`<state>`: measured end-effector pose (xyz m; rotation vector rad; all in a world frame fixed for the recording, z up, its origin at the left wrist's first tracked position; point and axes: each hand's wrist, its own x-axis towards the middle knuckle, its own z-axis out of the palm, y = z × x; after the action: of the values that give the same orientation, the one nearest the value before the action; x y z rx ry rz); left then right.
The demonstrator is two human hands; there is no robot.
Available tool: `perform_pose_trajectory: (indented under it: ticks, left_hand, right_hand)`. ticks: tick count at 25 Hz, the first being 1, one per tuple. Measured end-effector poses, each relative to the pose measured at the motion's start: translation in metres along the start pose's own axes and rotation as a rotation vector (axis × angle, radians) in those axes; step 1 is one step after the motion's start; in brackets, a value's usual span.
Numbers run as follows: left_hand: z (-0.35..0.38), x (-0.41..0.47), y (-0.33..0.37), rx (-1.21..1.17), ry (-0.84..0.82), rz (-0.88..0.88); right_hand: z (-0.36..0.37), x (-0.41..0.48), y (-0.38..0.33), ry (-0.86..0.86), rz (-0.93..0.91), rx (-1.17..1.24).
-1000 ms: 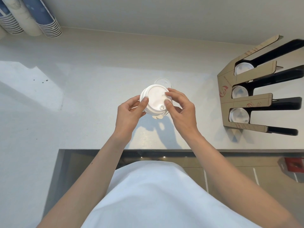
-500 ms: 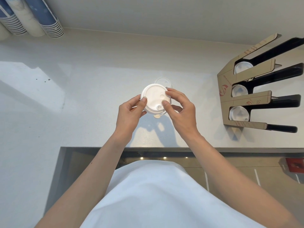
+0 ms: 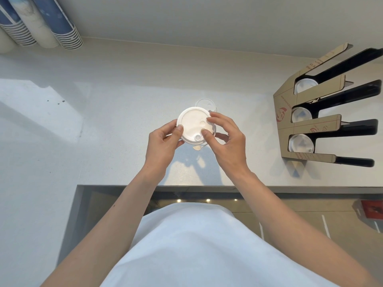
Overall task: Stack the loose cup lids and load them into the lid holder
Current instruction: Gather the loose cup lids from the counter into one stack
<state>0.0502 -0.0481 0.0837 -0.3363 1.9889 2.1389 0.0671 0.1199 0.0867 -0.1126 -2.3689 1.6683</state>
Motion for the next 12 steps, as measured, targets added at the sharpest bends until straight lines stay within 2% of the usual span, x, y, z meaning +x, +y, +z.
perform_pose_trajectory:
  ticks: [9,12]
  left_hand:
    - [0.0002,0.0000,0.0028,-0.012,0.014,-0.010]
    - [-0.0012,0.0010,0.0006,0.005,-0.004,-0.004]
  right_hand:
    - [-0.0007,0.0075,0.0001,0.048,0.258,0.197]
    - [-0.0008,0.0091,-0.0021,0.045,0.289,0.219]
